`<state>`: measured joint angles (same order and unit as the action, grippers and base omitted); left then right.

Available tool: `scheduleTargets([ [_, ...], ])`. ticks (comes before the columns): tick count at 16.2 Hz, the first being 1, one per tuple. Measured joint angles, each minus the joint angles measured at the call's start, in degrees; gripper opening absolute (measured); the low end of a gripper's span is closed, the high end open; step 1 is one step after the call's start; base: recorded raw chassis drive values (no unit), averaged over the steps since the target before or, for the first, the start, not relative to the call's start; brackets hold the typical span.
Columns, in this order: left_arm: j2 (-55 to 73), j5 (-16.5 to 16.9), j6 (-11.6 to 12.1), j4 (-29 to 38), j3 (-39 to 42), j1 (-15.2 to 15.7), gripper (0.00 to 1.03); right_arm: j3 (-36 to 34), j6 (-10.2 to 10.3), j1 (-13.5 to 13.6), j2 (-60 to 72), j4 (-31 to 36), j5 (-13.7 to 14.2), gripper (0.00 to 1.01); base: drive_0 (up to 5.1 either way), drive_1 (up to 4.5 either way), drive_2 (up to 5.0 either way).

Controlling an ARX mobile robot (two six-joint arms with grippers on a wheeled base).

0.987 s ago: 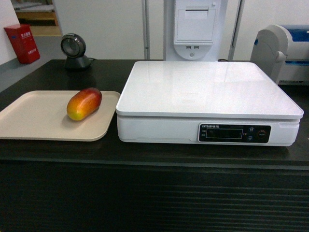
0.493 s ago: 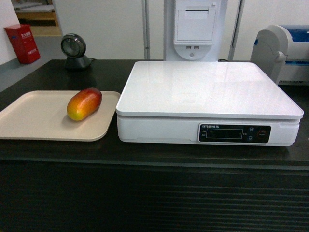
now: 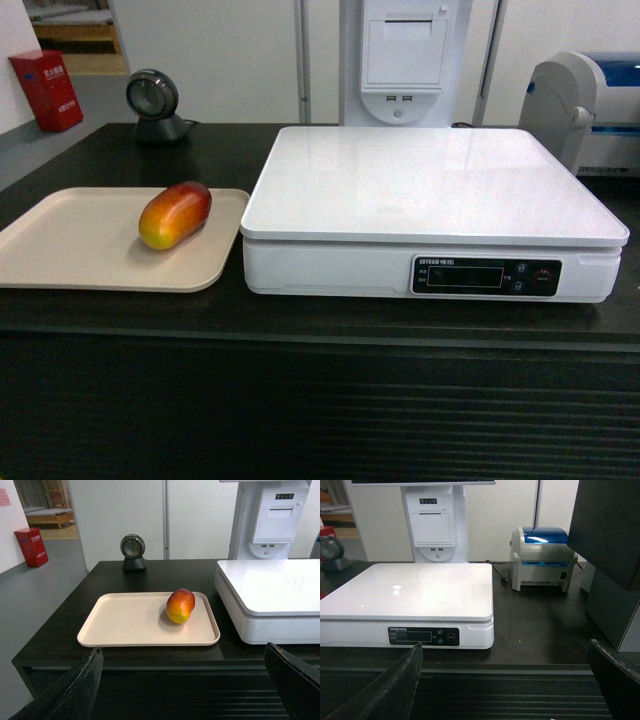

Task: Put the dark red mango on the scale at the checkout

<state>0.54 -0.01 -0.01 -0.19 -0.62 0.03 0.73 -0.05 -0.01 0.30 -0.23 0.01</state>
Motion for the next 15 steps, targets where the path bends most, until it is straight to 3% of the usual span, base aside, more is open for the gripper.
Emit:
scheduleTargets([
  [5, 0.00, 0.00, 0.02, 0.00, 0.00, 0.00, 0.98, 0.00, 0.00, 0.00, 0.00, 0.00, 0.00, 0.98, 0.0, 0.00, 0.0],
  [6, 0.74, -2.58, -0.46, -3.23, -0.79, -1.11, 0.98, 0.00, 0.00, 0.00, 0.00, 0.00, 0.00, 0.98, 0.0, 0.00, 0.0],
  [7, 6.86, -10.21, -1.55, -4.17, -2.56, -6.08, 0.98, 0.00, 0.02, 0.00, 0.00, 0.00, 0.04, 0.98, 0.0, 0.00, 0.0],
  [8, 13.53, -15.17, -1.62, -0.39, -4.26, -10.54, 0.98, 0.00, 0.00, 0.00, 0.00, 0.04, -0.04, 0.98, 0.0, 0.00, 0.0],
  [9, 18.49, -18.23, -1.55, 3.96, -5.33, -13.42, 0.98, 0.00, 0.00, 0.00, 0.00, 0.00, 0.02, 0.98, 0.0, 0.00, 0.0],
  [10, 23.85, -18.47, -1.49, 9.38, -6.45, -13.92, 0.98, 0.00, 0.00, 0.00, 0.00, 0.00, 0.02, 0.98, 0.0, 0.00, 0.0],
  [11, 30.29, -16.76, -1.44, 15.19, -7.82, -13.14, 0.98, 0.00, 0.00, 0.00, 0.00, 0.02, 0.00, 0.98, 0.0, 0.00, 0.0],
  [13, 45.24, -9.77, -0.85, 27.93, -11.13, -8.70, 0.98, 0.00, 0.00, 0.00, 0.00, 0.00, 0.00, 0.98, 0.0, 0.00, 0.0],
  [15, 62.60, -0.96, 0.70, 39.28, -17.86, -3.78, 0.98, 0.00, 0.00, 0.00, 0.00, 0.02, 0.00, 0.98, 0.0, 0.00, 0.0],
])
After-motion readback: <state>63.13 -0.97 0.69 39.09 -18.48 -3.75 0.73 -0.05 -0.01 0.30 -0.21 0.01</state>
